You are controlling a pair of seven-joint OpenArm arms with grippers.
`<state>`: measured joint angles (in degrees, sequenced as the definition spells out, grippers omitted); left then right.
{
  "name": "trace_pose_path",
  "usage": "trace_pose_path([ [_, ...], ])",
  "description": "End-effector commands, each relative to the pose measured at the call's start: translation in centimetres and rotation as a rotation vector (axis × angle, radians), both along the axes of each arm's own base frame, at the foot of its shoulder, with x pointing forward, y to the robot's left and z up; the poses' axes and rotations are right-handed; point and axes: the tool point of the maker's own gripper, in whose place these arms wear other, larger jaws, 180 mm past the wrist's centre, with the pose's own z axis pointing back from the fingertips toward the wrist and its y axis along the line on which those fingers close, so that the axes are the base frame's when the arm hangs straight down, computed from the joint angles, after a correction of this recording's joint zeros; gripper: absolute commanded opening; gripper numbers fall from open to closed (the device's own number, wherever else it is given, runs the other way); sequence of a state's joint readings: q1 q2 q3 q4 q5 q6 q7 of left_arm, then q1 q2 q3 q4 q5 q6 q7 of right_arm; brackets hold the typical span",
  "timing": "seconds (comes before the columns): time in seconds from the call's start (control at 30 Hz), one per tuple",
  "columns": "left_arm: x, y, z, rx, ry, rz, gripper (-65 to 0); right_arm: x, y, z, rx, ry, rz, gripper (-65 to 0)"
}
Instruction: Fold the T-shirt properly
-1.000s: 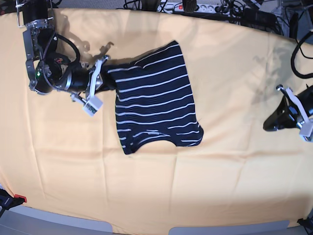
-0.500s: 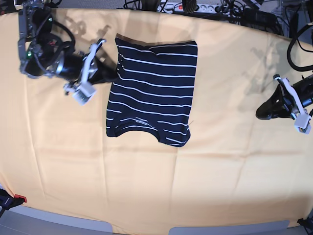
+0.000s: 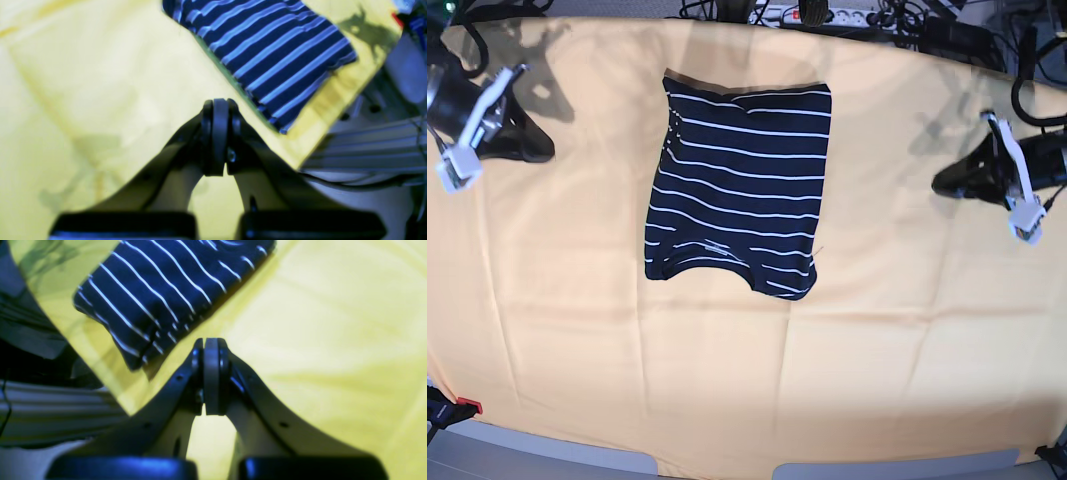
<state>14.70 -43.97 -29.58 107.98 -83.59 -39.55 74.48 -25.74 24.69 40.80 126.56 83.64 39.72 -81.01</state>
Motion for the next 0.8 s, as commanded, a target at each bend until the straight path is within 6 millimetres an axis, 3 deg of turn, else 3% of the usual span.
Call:
trace_pose_path([
  [0.0, -0.2, -0.5, 1.5, 0.003, -0.047, -0.032, -65.0, -0.4, -0.3, 0.9, -0.014, -0.027, 0.002, -65.0],
  [0.13, -3.1, -2.0, 1.5, 0.068, -0.042, -0.112, -65.0, -3.3, -2.5, 0.3, -0.081, 0.047, -0.069, -65.0],
  [0.27, -6.7, -2.2, 0.2, 0.156, 0.035, -0.172, -65.0, -7.0, -3.8, -1.2, -0.111, 0.186, -0.117, -65.0],
  [0.5, -12.4, -2.2, -0.7, 0.202, 0.193, -0.173, -65.0, -14.0, -4.0, -3.4, -0.132, 0.453, -0.105, -65.0],
  [0.77, -20.6, -2.1, -2.1, 0.188, 0.477, -0.187, -65.0, -20.3, -4.0, -3.8, -0.145, 0.676, -0.086, -65.0],
])
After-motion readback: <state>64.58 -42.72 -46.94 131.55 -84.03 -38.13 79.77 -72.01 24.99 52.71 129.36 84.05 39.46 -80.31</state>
